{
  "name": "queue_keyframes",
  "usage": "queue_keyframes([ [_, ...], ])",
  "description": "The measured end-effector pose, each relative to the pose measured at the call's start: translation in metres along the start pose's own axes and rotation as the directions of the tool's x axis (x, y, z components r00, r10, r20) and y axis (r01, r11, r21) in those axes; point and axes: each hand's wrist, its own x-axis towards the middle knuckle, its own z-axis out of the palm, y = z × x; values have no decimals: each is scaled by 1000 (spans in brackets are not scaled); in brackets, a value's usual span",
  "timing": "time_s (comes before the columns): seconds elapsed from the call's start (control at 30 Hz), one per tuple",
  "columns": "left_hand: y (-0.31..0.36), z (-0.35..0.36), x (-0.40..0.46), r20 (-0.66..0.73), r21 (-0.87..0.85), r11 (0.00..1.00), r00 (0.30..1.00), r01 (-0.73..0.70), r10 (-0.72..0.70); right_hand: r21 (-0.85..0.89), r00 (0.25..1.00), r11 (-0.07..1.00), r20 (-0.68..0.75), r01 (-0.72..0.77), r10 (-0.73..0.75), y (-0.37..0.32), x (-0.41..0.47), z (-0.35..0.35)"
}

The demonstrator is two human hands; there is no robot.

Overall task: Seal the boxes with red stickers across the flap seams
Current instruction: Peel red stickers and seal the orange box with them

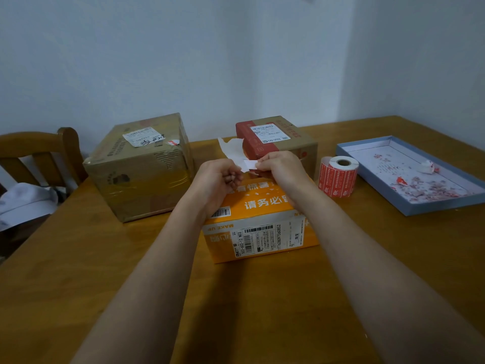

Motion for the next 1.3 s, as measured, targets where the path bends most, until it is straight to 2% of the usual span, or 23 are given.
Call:
queue_keyframes([
  [0.47, -2, 3, 4, -73, -84, 996, 997, 3, -9, 51, 999, 998, -37, -21, 23, 4, 5, -1],
  [0.8, -3, 0, 4, -52, -152, 988, 999, -13, 5, 314, 997, 947, 2, -72, 76, 6, 5, -3],
  [1.3, -2, 0, 1, -39, -186, 982, 999, -26, 19, 408, 998, 911, -7, -59, 68, 5, 4, -4],
])
